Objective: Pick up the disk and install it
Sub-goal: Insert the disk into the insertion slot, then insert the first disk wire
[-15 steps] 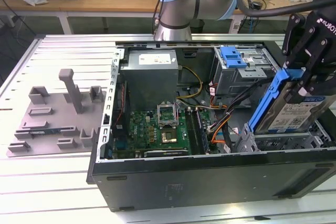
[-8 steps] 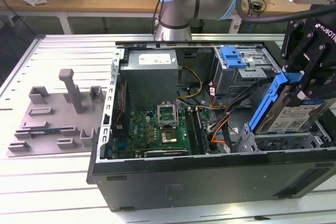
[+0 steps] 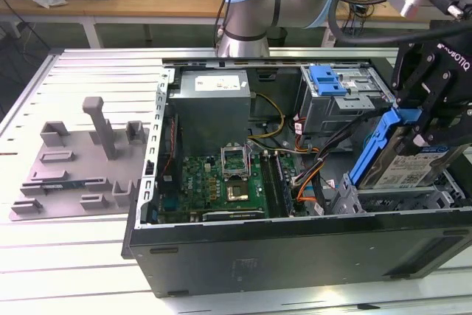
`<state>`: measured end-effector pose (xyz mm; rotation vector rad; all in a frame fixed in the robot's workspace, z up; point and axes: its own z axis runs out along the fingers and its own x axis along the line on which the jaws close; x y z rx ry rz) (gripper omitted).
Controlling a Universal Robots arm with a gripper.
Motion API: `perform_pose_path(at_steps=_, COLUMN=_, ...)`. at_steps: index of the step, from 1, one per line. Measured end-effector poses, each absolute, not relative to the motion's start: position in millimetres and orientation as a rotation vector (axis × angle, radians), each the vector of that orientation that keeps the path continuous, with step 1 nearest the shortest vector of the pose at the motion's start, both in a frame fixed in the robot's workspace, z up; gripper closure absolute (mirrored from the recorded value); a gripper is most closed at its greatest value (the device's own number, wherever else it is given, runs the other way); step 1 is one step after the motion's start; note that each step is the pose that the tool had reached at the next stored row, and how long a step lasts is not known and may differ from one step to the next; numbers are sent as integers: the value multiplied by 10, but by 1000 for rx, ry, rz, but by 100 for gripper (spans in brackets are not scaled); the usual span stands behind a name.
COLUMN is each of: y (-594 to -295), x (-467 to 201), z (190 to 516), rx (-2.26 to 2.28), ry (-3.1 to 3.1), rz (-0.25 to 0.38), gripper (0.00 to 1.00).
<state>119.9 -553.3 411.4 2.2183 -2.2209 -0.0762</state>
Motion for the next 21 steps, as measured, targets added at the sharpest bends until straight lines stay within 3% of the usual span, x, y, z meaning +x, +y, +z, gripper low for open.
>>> perform_pose_path(at_steps=8, y=-5538, x=1199, z=4027, rx=2221, ry=-2219, rz=-75, gripper=62)
perform_pose_path(at_steps=9, y=-5539, x=1199, z=4013, rx=2221, ry=-2219, rz=-74, gripper=50)
perform_pose_path(at_steps=10, y=-5539, x=1199, z=4007, rx=2221, ry=-2219, rz=-74, gripper=50)
perform_pose_path(at_steps=11, y=-5539, x=1199, z=4006, rx=2221, ry=-2219, rz=-74, gripper=43)
perform_pose_path(at_steps=21, y=-5539, x=1199, z=4001, rx=2221, ry=-2219, rz=-74, gripper=43)
